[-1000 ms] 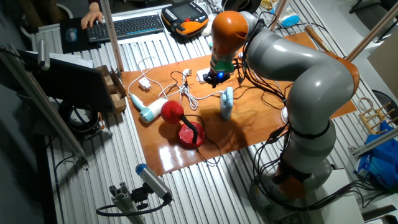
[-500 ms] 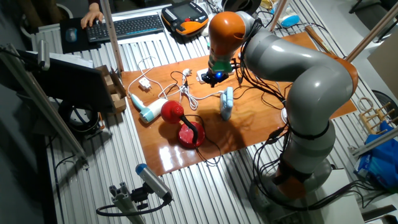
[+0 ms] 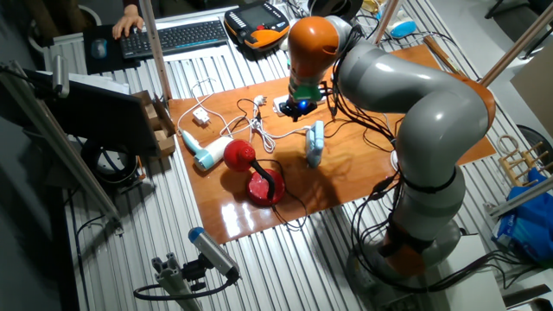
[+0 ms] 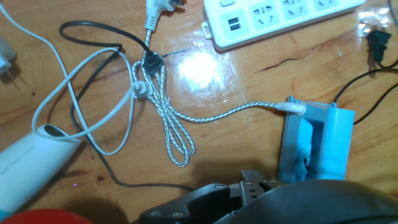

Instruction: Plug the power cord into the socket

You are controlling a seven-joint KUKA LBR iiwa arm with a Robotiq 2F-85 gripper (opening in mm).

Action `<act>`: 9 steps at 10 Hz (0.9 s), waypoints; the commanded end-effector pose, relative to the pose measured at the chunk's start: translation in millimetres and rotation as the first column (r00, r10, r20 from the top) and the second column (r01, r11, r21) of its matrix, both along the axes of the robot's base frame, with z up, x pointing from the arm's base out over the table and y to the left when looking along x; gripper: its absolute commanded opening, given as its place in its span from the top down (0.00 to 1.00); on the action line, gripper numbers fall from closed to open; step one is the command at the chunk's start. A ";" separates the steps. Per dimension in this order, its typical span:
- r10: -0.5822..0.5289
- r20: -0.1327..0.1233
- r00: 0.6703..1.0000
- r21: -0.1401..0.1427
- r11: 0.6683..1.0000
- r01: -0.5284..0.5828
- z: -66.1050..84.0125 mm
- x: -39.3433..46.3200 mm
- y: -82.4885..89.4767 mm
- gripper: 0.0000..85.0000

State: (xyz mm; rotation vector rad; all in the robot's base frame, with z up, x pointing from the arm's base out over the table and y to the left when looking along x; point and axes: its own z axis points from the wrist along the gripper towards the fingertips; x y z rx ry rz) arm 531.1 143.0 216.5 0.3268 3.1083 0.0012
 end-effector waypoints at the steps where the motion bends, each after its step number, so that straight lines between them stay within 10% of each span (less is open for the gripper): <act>1: 0.003 0.003 1.000 -0.010 1.000 -0.003 0.1 -0.3 0.7 1.00; 9: 0.032 0.006 0.999 0.000 0.999 -0.032 -2.1 1.3 1.0 1.00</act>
